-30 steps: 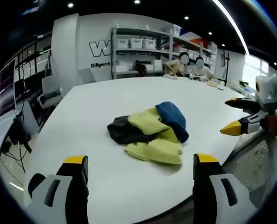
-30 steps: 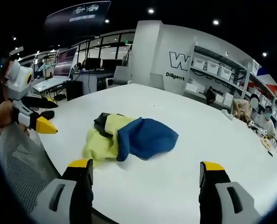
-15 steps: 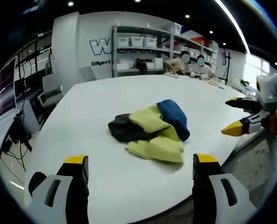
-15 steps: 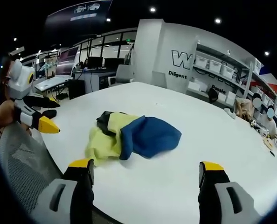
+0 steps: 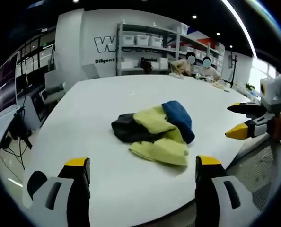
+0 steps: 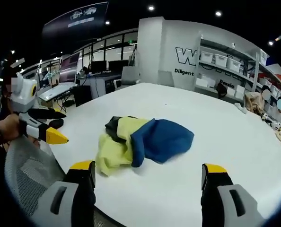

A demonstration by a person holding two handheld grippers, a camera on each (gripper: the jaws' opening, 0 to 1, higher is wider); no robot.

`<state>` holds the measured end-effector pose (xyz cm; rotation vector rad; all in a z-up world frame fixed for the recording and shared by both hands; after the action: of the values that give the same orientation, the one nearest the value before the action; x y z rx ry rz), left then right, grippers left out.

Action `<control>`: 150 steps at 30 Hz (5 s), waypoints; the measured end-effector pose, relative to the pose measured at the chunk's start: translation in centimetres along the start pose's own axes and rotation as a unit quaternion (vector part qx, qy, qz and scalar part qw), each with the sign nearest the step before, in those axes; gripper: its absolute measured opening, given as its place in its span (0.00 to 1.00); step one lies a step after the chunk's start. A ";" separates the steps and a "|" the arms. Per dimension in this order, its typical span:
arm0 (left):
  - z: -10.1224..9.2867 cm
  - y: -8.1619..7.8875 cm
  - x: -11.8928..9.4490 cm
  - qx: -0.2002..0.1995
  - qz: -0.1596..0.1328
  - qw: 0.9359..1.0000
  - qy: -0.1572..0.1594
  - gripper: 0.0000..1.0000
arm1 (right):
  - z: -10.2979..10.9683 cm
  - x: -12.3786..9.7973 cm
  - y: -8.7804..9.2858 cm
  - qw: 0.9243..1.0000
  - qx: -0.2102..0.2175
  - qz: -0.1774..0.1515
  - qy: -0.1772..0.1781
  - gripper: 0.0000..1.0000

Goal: Fold the garment on the visible template until the final outline fits inside the template.

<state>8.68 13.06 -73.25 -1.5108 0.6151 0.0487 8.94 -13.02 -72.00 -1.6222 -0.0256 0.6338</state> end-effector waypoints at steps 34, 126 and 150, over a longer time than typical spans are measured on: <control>5.0 -2.8 8.6 -0.010 0.035 0.999 -0.029 0.85 | -1.2 8.9 -2.6 0.998 -0.007 0.021 -0.059 0.71; 13.8 -0.3 14.5 0.030 0.095 0.993 -0.062 0.00 | -18.9 7.6 3.0 0.974 0.044 0.136 0.176 0.00; 19.5 -0.4 14.4 0.029 0.128 0.986 -0.102 0.00 | -23.9 5.9 3.6 0.958 0.067 0.147 0.238 0.00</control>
<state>27.81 26.36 -79.88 -1.3422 0.6353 0.3762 22.48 -33.23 -77.18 -1.6219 0.6088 0.4411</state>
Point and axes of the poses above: the point that each gripper's makers call its tool centre point, and the gripper's own axes: x roughly forward along the fingers, z roughly to its left, y roughly out of its underside, the point moved 6 cm from there along -x, roughly backward along the fingers, and after that the axes turned 7 degrees about -z, right-handed, at the moved point
